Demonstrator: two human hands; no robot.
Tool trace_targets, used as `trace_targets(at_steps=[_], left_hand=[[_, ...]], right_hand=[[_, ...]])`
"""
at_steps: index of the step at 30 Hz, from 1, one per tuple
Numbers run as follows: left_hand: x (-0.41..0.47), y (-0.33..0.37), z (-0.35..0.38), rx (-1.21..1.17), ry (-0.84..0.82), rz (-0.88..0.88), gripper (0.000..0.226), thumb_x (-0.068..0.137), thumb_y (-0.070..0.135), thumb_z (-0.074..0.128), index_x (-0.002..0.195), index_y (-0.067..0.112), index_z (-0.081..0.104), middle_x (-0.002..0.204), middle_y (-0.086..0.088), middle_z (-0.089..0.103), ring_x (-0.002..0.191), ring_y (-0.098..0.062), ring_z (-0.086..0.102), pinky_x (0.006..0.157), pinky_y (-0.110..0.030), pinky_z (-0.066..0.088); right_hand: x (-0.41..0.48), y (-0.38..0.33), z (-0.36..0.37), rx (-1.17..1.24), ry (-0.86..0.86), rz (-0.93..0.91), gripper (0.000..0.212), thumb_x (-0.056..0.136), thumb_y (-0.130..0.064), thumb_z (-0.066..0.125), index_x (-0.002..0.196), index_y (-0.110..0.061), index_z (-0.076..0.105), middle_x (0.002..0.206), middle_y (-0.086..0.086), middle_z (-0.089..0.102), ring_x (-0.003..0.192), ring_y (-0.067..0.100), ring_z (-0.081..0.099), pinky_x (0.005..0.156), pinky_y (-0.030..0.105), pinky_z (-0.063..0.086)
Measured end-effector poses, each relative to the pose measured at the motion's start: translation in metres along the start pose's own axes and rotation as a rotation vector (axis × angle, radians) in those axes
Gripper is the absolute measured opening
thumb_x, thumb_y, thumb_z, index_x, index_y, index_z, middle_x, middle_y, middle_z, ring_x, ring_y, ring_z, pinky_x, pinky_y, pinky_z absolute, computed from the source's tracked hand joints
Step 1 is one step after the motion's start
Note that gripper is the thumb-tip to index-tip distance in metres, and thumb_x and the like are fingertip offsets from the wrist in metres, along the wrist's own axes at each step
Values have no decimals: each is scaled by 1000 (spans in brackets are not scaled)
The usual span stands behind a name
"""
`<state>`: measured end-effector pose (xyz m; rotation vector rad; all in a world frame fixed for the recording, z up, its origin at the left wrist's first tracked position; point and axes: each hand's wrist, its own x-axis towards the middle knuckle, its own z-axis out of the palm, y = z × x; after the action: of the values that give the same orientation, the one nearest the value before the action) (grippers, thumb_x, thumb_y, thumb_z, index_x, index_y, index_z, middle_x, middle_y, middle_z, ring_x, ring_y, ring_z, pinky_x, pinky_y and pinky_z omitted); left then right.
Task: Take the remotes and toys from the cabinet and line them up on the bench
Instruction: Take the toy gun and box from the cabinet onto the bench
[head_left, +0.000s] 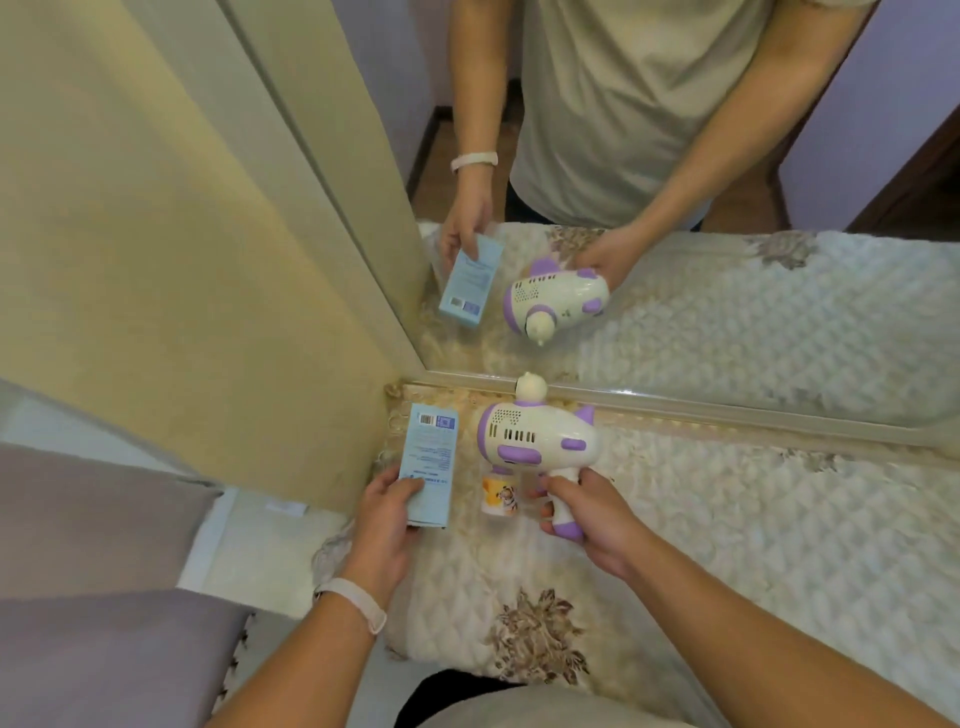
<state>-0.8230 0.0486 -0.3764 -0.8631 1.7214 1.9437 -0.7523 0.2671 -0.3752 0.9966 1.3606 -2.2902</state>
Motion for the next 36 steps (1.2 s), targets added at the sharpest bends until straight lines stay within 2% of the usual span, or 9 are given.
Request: trace_targets(at_steps=[8,13,17,21,26,28,31,33,36], left_hand=[[65,-8,0,110,-11,-10,32,86,0,63,118,6,60,111,-14,70,95,-29,69,82,-44,55],[86,-18,3,286,-32,91,27,89,0,63,114,8,59,108,-10,70,88,-18,70,69,-24,58],[84,-20,5,489,-15,274,24,89,7,64,112,14,60,98,-5,69,81,-9,66,61,-13,52],[73,-21,2,566,-30,303,30,92,14,62,122,16,60,107,0,68,91,-11,66,76,-28,55],[51,-13,-3,671,-14,402,31,91,11,55,117,28,60,105,11,61,96,-11,62,80,-27,51],[39,-10,-4,730,2,452,31,91,8,54,118,21,61,104,11,56,98,-11,58,80,-23,44],[20,-9,-8,797,4,549,30,89,5,54,111,25,59,100,19,54,105,-17,56,87,-27,42],[6,-10,-13,847,25,576,32,90,8,54,119,21,59,115,9,60,113,-16,54,95,-31,43],[-24,-12,-18,975,82,642,37,92,14,58,129,14,57,129,-1,58,118,-16,52,94,-24,36]], right_hand=[[46,7,19,-14,-26,43,17,89,1,58,106,0,61,83,14,66,62,18,48,58,33,41],[59,15,17,-84,20,55,11,89,-4,62,99,0,64,79,10,69,66,21,54,60,34,44],[58,18,12,-241,73,36,32,79,-23,70,102,-2,67,86,13,73,74,22,65,68,38,52],[49,13,10,-412,122,-12,17,90,-25,65,102,-14,69,93,7,75,83,18,70,69,30,56],[34,7,8,-622,219,-91,9,95,-26,55,89,-22,61,87,0,65,73,11,59,66,27,43],[27,5,4,-726,224,-99,12,96,-28,53,103,-22,60,95,-2,64,81,12,59,71,29,44],[17,4,-3,-881,217,-130,34,96,-33,51,125,-19,56,113,-1,63,95,15,61,76,29,43],[7,0,-7,-963,198,-192,37,94,-34,52,127,-18,57,120,0,61,94,13,61,78,30,45],[-10,-7,-14,-1085,103,-309,35,95,-34,52,125,-18,58,121,-3,59,86,8,60,76,23,47]])
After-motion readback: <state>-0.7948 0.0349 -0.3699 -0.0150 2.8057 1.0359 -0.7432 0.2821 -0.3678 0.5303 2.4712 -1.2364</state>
